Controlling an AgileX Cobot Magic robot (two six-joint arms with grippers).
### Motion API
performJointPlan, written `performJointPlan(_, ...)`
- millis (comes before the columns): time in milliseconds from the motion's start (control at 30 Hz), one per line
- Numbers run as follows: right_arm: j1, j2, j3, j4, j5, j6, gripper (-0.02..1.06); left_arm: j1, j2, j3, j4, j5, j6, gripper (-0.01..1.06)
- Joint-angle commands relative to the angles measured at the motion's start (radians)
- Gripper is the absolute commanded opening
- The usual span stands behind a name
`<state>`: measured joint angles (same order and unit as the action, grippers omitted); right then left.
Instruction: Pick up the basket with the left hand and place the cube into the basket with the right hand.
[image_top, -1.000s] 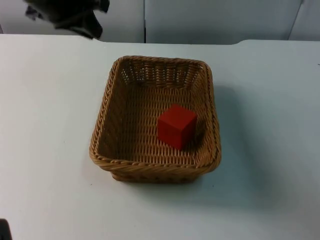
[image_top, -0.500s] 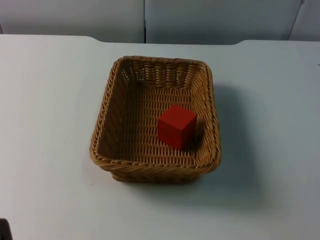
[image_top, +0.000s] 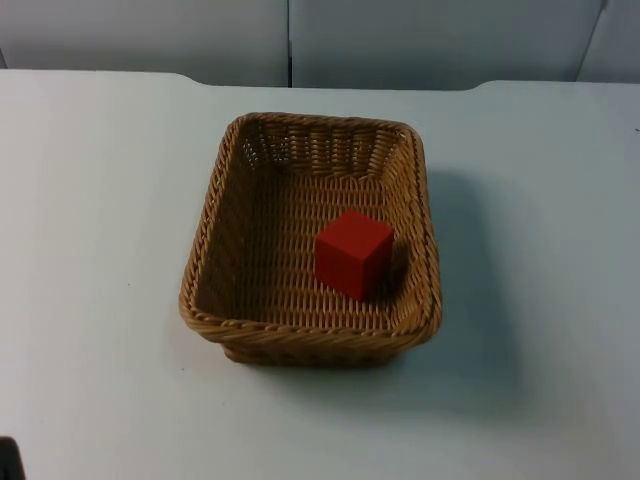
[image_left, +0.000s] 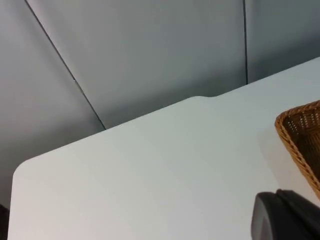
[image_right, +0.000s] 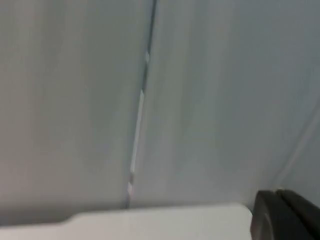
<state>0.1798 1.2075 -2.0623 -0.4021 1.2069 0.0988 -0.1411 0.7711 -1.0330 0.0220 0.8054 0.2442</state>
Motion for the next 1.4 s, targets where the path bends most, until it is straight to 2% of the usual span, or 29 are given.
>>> performJointPlan(0,0.003,-0.137,0.281,-0.125,0.014,0.079,0.0,-0.003,-0.134,0.118,-0.001,-0.051,-0.019,0.0)
performJointPlan(33,0.003,-0.207,0.412,-0.135,0.014,0.126,0.0,-0.003,-0.182,0.155,-0.001,-0.045,-0.031,0.0)
performJointPlan(100,0.003,-0.398,0.711,-0.116,-0.092,0.191,0.0,-0.003,-0.283,0.223,-0.001,-0.013,-0.047,0.0)
performJointPlan(133,0.003,-0.398,0.711,-0.116,-0.092,0.191,0.0,-0.003,-0.283,0.223,-0.001,-0.013,-0.047,0.0)
performJointPlan(200,0.003,-0.59,0.963,-0.077,-0.174,0.207,0.0,-0.003,-0.361,0.268,-0.011,0.045,-0.057,0.0)
performJointPlan(300,0.003,-0.821,1.193,0.031,-0.163,0.172,0.0,-0.003,-0.451,0.302,-0.012,0.157,-0.12,0.0)
performJointPlan(333,0.003,-0.821,1.193,0.031,-0.163,0.172,0.0,-0.003,-0.451,0.302,-0.012,0.157,-0.12,0.0)
performJointPlan(433,0.003,-0.972,1.288,0.135,-0.135,0.106,0.0,-0.003,-0.516,0.302,-0.022,0.218,-0.146,0.0)
performJointPlan(467,0.003,-1.014,1.318,0.187,-0.124,0.056,0.0,-0.003,-0.536,0.302,-0.03,0.241,-0.146,0.0)
performJointPlan(533,0.003,-1.026,1.329,0.21,-0.12,0.041,0.0,-0.003,-0.542,0.302,-0.03,0.251,-0.146,0.0)
performJointPlan(667,0.003,-1.076,1.435,0.402,-0.134,-0.099,0.0,-0.003,-0.581,0.314,-0.058,0.299,-0.147,0.0)
performJointPlan(933,0.003,-1.095,1.545,0.426,-0.115,-0.133,0.0,-0.003,-0.684,0.469,-0.073,0.273,-0.147,0.0)
performJointPlan(1133,0.003,-1.142,1.551,0.434,-0.129,-0.135,0.0,-0.003,-0.77,0.502,-0.067,0.277,-0.147,0.0)
performJointPlan(1367,0.003,-1.194,1.551,0.435,-0.129,-0.141,0.0,-0.003,-0.771,0.519,-0.042,0.273,-0.144,0.0)
